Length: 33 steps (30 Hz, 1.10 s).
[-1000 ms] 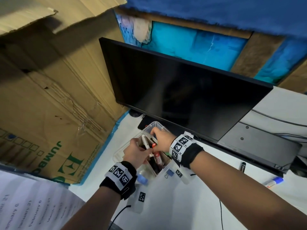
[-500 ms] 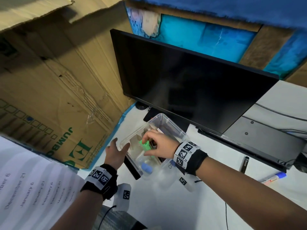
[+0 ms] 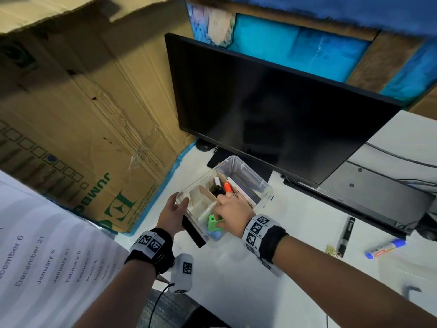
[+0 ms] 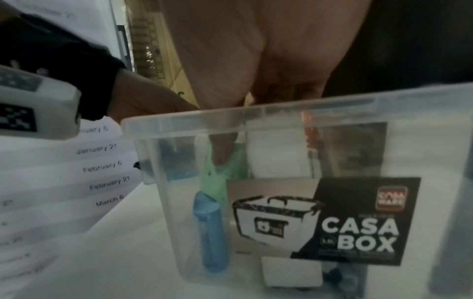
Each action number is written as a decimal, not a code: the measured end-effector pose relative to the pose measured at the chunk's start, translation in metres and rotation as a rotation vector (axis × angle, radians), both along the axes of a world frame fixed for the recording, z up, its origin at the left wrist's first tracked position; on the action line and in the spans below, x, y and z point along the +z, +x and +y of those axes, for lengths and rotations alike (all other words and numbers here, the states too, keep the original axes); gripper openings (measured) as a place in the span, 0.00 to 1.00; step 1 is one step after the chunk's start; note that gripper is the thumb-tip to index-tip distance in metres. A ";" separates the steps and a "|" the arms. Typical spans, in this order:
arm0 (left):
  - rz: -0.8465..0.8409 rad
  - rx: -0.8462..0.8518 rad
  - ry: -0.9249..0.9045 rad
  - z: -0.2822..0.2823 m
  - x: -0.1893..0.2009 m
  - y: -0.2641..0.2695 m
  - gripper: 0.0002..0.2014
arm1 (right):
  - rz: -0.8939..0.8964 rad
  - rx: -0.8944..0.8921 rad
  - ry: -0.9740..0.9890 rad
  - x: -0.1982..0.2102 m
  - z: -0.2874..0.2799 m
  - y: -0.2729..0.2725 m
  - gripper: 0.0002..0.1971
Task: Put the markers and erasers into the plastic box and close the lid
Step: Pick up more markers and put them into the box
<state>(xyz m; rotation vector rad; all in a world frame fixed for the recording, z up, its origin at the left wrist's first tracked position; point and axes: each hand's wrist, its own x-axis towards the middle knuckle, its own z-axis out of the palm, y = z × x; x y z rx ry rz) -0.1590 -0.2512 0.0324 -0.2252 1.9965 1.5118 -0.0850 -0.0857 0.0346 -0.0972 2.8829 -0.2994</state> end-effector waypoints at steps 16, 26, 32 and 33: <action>-0.007 -0.045 0.009 -0.005 -0.007 -0.007 0.17 | -0.056 -0.120 -0.032 0.019 0.006 -0.015 0.15; -0.003 -0.069 0.054 -0.008 -0.009 -0.009 0.16 | -0.323 -0.336 -0.536 -0.001 0.013 -0.023 0.37; -0.026 -0.086 0.038 -0.012 -0.012 -0.015 0.15 | -0.312 -0.370 -0.611 0.004 0.010 -0.034 0.36; -0.023 -0.090 0.035 -0.012 -0.013 -0.016 0.15 | -0.182 -0.377 -0.584 0.006 0.010 -0.032 0.31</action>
